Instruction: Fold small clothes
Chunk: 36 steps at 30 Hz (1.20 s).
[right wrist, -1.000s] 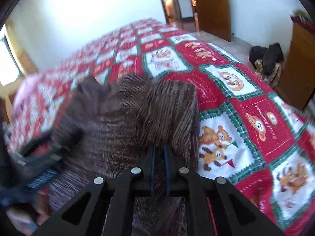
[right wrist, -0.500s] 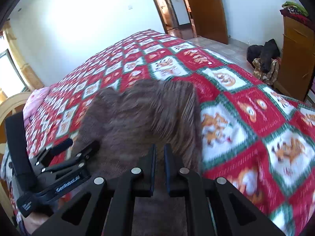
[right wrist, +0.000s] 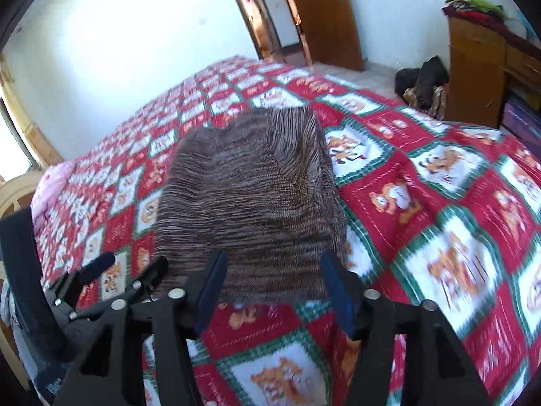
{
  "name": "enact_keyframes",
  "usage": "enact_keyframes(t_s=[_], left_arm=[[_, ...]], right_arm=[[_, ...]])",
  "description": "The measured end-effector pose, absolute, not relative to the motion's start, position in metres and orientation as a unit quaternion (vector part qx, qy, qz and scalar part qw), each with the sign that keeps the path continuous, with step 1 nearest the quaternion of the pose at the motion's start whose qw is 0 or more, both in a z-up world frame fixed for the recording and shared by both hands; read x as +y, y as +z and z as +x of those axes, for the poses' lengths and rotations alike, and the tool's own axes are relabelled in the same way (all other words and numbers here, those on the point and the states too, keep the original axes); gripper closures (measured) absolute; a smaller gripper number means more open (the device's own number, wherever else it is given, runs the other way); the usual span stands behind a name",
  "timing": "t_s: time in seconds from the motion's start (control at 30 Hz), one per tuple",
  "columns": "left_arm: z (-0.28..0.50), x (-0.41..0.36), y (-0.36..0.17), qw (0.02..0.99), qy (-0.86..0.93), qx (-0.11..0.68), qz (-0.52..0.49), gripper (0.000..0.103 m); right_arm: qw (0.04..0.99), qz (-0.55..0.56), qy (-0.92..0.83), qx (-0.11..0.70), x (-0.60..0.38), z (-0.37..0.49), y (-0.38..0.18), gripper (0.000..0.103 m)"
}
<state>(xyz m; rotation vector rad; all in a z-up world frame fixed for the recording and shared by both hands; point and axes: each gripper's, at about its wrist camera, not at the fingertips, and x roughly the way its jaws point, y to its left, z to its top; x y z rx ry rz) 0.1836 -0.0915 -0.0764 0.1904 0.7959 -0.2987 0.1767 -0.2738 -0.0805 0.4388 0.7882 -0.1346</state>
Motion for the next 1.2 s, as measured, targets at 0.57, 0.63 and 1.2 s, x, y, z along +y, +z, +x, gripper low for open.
enact_keyframes(t_s=[0.57, 0.63, 1.2], left_arm=[[0.143, -0.065, -0.051, 0.922, -0.131, 0.357, 0.077, 0.000], [0.142, -0.062, -0.046, 0.925, -0.132, 0.350, 0.072, 0.000], [0.194, -0.066, -0.052, 0.922, -0.152, 0.353, 0.050, 0.000]], right_arm=[[0.927, 0.142, -0.110, 0.329, -0.247, 0.110, -0.044, 0.038], [0.933, 0.134, -0.114, 0.313, -0.244, 0.107, -0.034, 0.034], [0.927, 0.179, -0.091, 0.315, -0.279, 0.144, -0.040, 0.031]])
